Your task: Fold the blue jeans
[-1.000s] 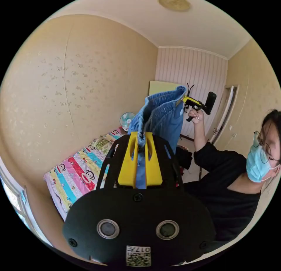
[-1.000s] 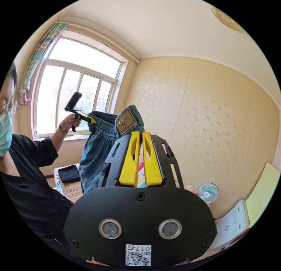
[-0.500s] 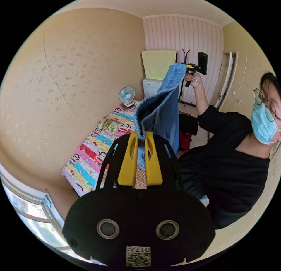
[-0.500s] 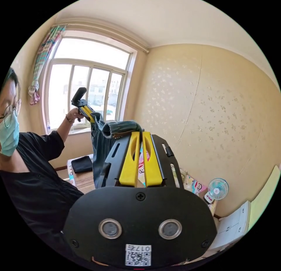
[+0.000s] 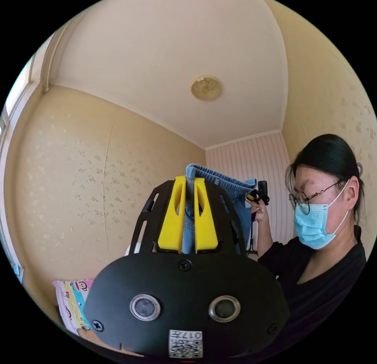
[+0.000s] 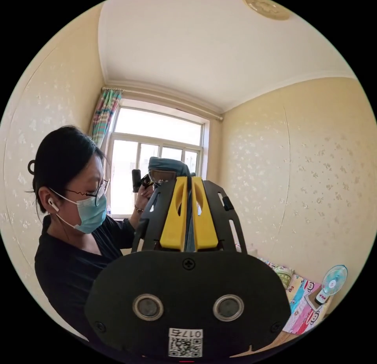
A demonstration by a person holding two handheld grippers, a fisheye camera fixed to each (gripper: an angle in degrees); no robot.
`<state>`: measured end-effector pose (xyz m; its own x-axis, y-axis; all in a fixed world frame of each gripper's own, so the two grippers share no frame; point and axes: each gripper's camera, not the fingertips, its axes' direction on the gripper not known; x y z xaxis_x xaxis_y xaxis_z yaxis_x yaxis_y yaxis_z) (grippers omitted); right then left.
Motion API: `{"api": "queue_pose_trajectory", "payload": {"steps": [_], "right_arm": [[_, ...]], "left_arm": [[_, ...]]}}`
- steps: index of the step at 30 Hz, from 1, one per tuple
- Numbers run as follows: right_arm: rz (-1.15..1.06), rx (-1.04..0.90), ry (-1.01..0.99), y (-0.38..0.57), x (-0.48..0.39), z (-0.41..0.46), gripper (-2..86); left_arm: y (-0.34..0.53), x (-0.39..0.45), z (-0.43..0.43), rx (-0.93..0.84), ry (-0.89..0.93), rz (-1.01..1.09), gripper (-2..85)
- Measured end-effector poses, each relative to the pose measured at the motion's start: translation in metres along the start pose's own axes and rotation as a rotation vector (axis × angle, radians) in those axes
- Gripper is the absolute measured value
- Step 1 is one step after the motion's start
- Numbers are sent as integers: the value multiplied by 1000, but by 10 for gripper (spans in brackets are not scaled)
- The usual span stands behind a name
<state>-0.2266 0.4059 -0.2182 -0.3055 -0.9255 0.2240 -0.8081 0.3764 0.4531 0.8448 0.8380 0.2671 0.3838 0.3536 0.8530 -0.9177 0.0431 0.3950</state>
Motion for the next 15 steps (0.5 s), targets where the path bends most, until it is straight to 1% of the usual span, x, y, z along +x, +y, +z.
{"api": "queue_pose_trajectory", "payload": {"steps": [2,5,7,8,9,10,11,12,13,14,15], "right_arm": [[6,1,-6,-8,15,6,18],[60,-36,81,-8,61,29,19],[118,-86,142,-5,111,54,19],[167,-144,186,-3,159,79,19],[203,-224,231,0,214,113,19],[205,-281,259,3,244,134,18],[186,-416,347,11,304,183,17],[143,-522,450,24,365,234,17],[134,-549,505,33,397,261,17],[120,-571,607,55,457,306,18],[114,-608,721,85,509,345,19]], "left_arm": [[-1,-22,9,29,16,-44,36],[5,-72,38,15,-2,-95,38],[7,-141,90,-112,-90,-165,36],[9,-166,109,-154,-104,-200,36],[15,-222,152,-250,-127,-278,37],[28,-285,199,-351,-151,-367,41],[37,-318,223,-386,-167,-412,43],[59,-379,270,-441,-209,-439,50],[86,-432,312,-511,-297,-425,58],[101,-456,328,-554,-345,-416,61],[133,-497,350,-658,-440,-439,65]]}}
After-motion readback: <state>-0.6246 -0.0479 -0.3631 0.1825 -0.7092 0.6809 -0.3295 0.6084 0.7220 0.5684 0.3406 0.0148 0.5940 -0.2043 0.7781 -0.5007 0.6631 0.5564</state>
